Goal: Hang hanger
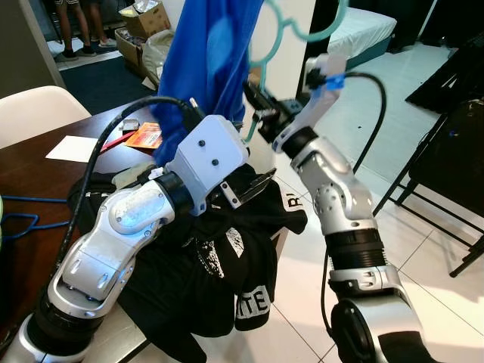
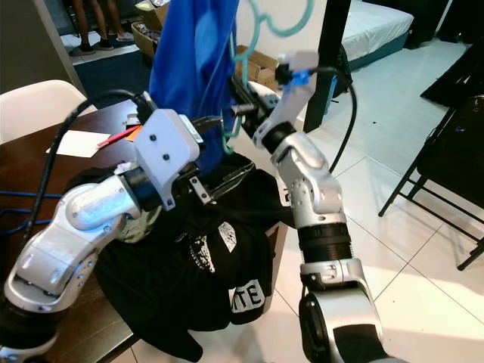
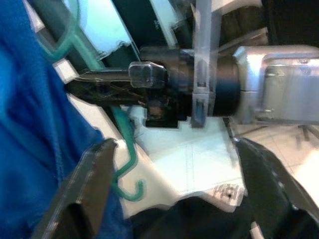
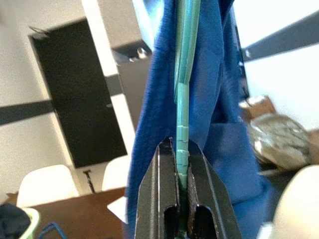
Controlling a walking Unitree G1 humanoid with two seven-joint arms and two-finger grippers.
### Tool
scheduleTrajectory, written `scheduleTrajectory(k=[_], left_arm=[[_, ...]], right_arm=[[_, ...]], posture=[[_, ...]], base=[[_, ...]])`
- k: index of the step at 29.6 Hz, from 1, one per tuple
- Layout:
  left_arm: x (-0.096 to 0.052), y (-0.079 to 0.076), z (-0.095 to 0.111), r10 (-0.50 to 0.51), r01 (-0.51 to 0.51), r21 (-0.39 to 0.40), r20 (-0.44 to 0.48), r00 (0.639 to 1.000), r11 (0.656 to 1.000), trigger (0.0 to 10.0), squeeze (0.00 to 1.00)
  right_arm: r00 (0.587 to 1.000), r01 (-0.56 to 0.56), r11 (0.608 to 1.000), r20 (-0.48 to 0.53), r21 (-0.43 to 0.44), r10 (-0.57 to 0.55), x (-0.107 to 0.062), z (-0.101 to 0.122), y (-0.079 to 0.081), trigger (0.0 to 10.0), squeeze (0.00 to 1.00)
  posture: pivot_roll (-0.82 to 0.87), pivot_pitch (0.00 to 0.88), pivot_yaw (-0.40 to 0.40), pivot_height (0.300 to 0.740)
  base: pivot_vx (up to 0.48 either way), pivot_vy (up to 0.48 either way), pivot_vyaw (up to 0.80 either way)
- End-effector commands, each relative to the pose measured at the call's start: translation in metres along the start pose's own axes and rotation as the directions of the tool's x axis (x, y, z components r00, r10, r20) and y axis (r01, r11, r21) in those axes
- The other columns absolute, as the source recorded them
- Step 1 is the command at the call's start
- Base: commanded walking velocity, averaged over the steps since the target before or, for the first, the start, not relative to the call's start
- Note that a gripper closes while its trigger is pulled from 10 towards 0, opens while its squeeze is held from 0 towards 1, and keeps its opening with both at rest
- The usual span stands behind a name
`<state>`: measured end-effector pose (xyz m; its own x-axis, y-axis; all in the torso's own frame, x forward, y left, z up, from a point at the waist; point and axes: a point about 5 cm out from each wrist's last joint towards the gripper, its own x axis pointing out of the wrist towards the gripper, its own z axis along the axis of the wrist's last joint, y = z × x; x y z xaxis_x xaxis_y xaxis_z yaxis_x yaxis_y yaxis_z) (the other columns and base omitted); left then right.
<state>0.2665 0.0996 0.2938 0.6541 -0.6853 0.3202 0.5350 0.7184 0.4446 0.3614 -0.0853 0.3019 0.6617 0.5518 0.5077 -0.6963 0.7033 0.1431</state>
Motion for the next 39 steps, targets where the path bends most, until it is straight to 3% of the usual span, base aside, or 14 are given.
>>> scheduleTrajectory(k=[1, 4, 5, 7, 12, 16, 17, 18, 19, 22, 23, 25, 31, 39], left_arm=[[-0.014, 0.035, 0.024, 0.084, -0.077, -0.072, 0.093, 0.992, 0.994, 10.0, 0.0], [-0.023, 0.049, 0.034, 0.1, -0.088, -0.093, 0.133, 0.986, 0.992, 10.0, 0.0], [-0.042, 0.085, 0.051, 0.185, -0.186, -0.005, 0.129, 0.974, 0.982, 10.0, 0.0], [-0.042, 0.085, 0.051, 0.185, -0.186, -0.005, 0.129, 0.974, 0.982, 10.0, 0.0], [-0.052, 0.119, 0.067, 0.344, -0.361, 0.184, 0.12, 0.931, 0.914, 10.0, 0.0], [-0.045, 0.115, 0.067, 0.379, -0.4, 0.124, 0.165, 0.911, 0.908, 10.0, 0.0], [-0.035, 0.106, 0.063, 0.414, -0.424, 0.009, 0.205, 0.887, 0.906, 10.0, 0.0], [-0.035, 0.106, 0.063, 0.414, -0.424, 0.009, 0.205, 0.887, 0.906, 10.0, 0.0], [-0.021, 0.089, 0.052, 0.446, -0.417, -0.167, 0.219, 0.868, 0.893, 10.0, 0.0], [-0.021, 0.089, 0.052, 0.446, -0.417, -0.167, 0.219, 0.868, 0.893, 10.0, 0.0], [-0.008, 0.065, 0.039, 0.459, -0.371, -0.357, 0.205, 0.864, 0.857, 10.0, 0.0], [0.0, 0.048, 0.028, 0.464, -0.342, -0.465, 0.176, 0.868, 0.817, 10.0, 0.0], [0.003, 0.036, 0.011, 0.491, -0.367, -0.515, 0.122, 0.863, 0.774, 10.0, 0.0], [-0.008, 0.044, -0.011, 0.605, -0.563, -0.333, 0.029, 0.796, 0.757, 10.0, 0.0]], right_arm=[[0.994, -0.084, 0.996, 0.063, -0.031, 0.086, -0.008, 0.014, -0.004, 10.0, 0.0], [0.991, -0.12, 0.992, 0.057, -0.046, 0.123, -0.013, 0.016, -0.007, 10.0, 0.0], [0.99, -0.142, 0.985, 0.003, -0.096, 0.143, -0.029, 0.013, -0.02, 10.0, 0.0], [0.99, -0.142, 0.985, 0.003, -0.096, 0.143, -0.029, 0.013, -0.02, 10.0, 0.0], [0.988, -0.14, 0.977, -0.082, -0.163, 0.128, -0.043, 0.001, -0.026, 10.0, 0.0], [0.984, -0.15, 0.971, -0.119, -0.186, 0.13, -0.045, -0.009, -0.023, 10.0, 0.0], [0.98, -0.161, 0.966, -0.146, -0.203, 0.133, -0.045, -0.016, -0.019, 10.0, 0.0], [0.98, -0.161, 0.966, -0.146, -0.203, 0.133, -0.045, -0.016, -0.019, 10.0, 0.0], [0.977, -0.17, 0.96, -0.169, -0.221, 0.134, -0.044, -0.023, -0.015, 10.0, 0.0], [0.977, -0.17, 0.96, -0.169, -0.221, 0.134, -0.044, -0.023, -0.015, 10.0, 0.0], [0.972, -0.189, 0.954, -0.185, -0.231, 0.148, -0.042, -0.029, -0.009, 10.0, 0.0], [0.967, -0.209, 0.951, -0.19, -0.227, 0.168, -0.04, -0.032, -0.003, 10.0, 0.0], [0.96, -0.243, 0.947, -0.19, -0.212, 0.203, -0.038, -0.036, 0.006, 10.0, 0.0], [0.959, -0.26, 0.943, -0.17, -0.209, 0.226, -0.035, -0.034, 0.011, 10.0, 0.0]], posture=[[0.1, 0.058, -0.044, 0.74], [0.1, 0.058, -0.044, 0.74], [0.1, 0.059, -0.036, 0.74], [0.1, 0.059, -0.036, 0.74], [0.1, 0.058, -0.029, 0.74], [0.1, 0.06, -0.022, 0.74], [0.1, 0.06, -0.022, 0.74], [0.1, 0.06, -0.022, 0.74], [0.1, 0.063, -0.016, 0.74], [0.1, 0.063, -0.016, 0.74], [0.1, 0.067, -0.014, 0.74], [0.1, 0.071, -0.016, 0.74], [0.1, 0.073, -0.015, 0.74], [0.1, 0.074, -0.021, 0.74]], base=[[0.0, 0.0, 0.0], [0.0, 0.0, 0.0], [0.0, 0.0, 0.0], [0.0, 0.0, 0.0], [0.0, 0.0, 0.0], [0.0, 0.0, 0.0], [0.0, 0.0, 0.0], [0.0, 0.0, 0.0], [0.0, 0.0, 0.0], [0.0, 0.0, 0.0], [0.0, 0.0, 0.0], [0.0, 0.0, 0.0], [0.0, 0.0, 0.0], [0.0, 0.0, 0.0]])
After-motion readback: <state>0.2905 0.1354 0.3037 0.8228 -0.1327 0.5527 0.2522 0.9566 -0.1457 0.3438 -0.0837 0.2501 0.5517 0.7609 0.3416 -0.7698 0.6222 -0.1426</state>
